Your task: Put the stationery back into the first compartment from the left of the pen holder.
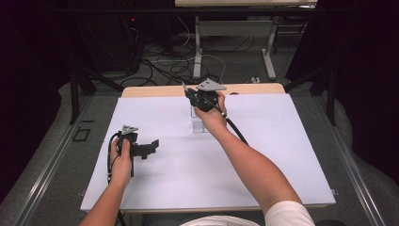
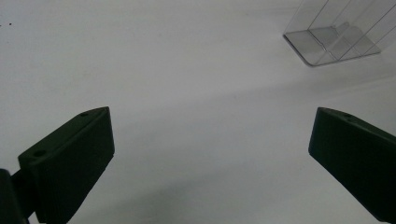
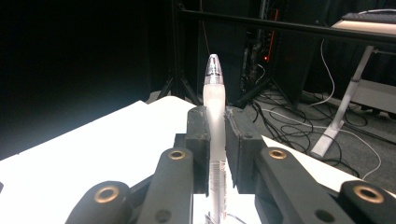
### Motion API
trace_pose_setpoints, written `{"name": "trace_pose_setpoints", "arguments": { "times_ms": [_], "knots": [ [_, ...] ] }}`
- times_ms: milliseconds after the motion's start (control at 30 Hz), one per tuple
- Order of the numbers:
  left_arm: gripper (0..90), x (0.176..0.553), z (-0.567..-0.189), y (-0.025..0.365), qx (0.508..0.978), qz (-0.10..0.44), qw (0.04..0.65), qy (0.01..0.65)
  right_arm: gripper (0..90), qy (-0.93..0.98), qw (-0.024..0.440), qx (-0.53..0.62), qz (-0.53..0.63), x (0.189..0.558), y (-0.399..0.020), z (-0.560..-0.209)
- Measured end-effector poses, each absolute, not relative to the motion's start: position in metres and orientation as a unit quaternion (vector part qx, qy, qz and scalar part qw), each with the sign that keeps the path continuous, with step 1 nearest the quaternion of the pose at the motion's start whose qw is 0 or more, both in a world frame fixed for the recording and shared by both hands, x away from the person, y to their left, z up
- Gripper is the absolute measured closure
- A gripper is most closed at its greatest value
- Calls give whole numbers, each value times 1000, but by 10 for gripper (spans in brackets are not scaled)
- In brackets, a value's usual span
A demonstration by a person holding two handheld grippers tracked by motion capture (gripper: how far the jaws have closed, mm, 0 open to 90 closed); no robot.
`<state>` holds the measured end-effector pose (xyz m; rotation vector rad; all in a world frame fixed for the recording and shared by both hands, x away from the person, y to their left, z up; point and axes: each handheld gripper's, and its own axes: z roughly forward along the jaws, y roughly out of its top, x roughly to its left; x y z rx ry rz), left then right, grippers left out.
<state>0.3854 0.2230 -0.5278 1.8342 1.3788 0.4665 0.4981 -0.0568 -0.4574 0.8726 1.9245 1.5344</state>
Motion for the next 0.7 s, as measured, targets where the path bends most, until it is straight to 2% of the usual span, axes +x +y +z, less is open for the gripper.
{"name": "trace_pose_setpoints", "arguments": {
  "times_ms": [700],
  "knots": [
    [2,385,-528,222,724,185,386,541,799,731,236,356,533,499,-58,-468]
  ]
}}
